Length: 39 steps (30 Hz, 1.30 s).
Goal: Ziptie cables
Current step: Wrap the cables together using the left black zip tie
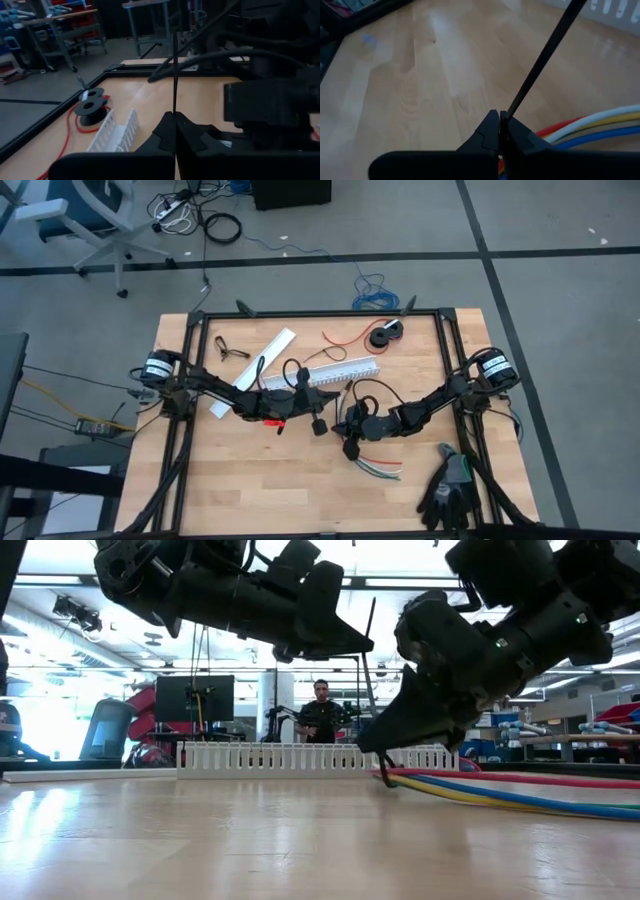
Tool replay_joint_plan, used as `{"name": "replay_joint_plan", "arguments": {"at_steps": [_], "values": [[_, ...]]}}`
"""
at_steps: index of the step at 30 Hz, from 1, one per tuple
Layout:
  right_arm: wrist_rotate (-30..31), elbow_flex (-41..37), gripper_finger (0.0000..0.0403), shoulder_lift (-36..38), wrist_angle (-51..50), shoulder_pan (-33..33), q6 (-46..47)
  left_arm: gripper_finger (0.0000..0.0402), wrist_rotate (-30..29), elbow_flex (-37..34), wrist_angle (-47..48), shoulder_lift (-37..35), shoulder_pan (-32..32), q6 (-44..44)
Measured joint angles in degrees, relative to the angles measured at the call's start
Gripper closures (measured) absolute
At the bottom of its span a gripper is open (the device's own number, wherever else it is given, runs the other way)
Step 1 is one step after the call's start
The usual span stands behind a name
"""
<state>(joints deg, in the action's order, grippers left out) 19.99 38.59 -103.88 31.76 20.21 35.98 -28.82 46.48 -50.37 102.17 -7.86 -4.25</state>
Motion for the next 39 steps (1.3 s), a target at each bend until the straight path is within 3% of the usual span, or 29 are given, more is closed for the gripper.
{"name": "replay_joint_plan", "arguments": {"at_steps": [8,39], "values": [[-1.11,0.00,0.0403,0.00,-3.67,0.07,1.78,0.0401,-4.94,0.00,-0.85,0.00,0.02,-0.27],[-1.09,-0.09,0.0403,-0.11,-6.95,0.66,2.87,0.0401,-9.42,0.11,-1.33,-0.02,0.09,-0.03]]}}
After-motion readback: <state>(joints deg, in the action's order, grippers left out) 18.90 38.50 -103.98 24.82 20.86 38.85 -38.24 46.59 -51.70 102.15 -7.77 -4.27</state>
